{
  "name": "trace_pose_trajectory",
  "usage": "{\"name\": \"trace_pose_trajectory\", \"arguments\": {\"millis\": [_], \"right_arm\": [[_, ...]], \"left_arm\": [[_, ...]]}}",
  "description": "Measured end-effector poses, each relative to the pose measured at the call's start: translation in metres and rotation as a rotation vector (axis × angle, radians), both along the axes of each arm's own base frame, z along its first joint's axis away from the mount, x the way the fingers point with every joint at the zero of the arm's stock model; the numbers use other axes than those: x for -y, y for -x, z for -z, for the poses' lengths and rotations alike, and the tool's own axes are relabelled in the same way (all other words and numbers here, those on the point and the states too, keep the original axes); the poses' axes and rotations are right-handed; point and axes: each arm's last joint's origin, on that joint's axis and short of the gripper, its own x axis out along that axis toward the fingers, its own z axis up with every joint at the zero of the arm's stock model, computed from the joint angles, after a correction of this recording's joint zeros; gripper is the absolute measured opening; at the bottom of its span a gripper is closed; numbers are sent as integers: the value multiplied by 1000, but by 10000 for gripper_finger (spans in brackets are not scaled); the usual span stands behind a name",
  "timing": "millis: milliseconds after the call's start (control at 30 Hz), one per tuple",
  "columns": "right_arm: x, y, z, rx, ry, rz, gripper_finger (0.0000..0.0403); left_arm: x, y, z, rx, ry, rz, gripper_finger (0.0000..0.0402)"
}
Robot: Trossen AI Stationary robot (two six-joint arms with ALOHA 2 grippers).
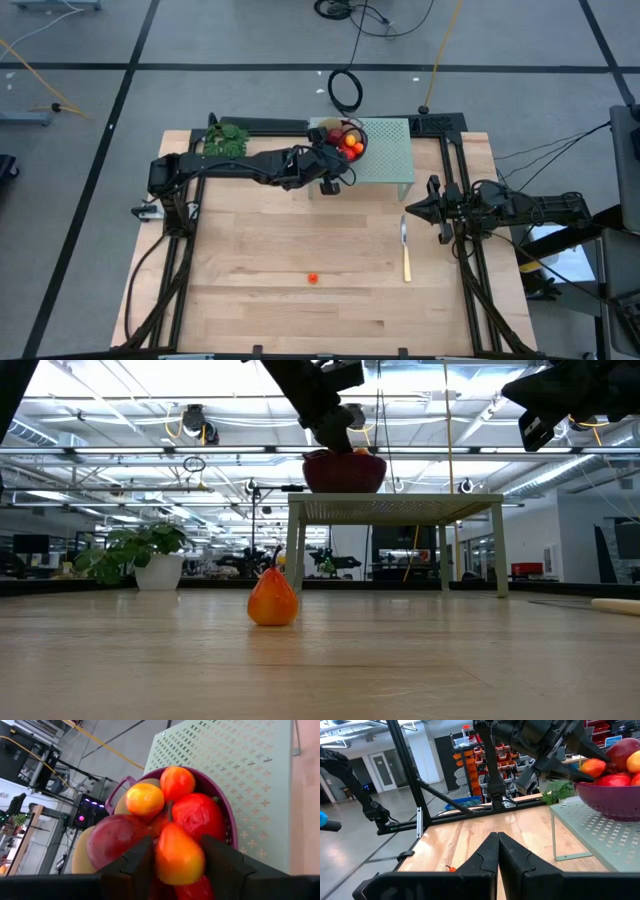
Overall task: Pick & Place Fruit
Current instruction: Put the pear into the dark red colander on the shelf
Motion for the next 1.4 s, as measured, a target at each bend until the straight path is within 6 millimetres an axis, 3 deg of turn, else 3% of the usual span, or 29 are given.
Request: {"name": "trace_pose_trajectory", "arguments": {"millis": [300,600,733,867,1133,1267,1400], "right_arm": [[0,0,0,0,0,0,0],[0,0,0,0,0,0,0],[0,0,0,0,0,0,0],[0,0,0,0,0,0,0],[0,0,1,-6,0,0,0],[0,0,1,-7,0,-1,0],[0,0,1,-7,0,0,0]], "left_arm": [[0,-1,-2,-1,-48,-24,203],[4,-3,-5,7,-84,3,198],[14,-2,-13,19,-132,6,196],[31,9,-35,80,-154,-7,194],[78,53,-78,303,126,50,171],[98,72,-87,326,325,123,150],[114,82,-82,256,451,179,131]]}}
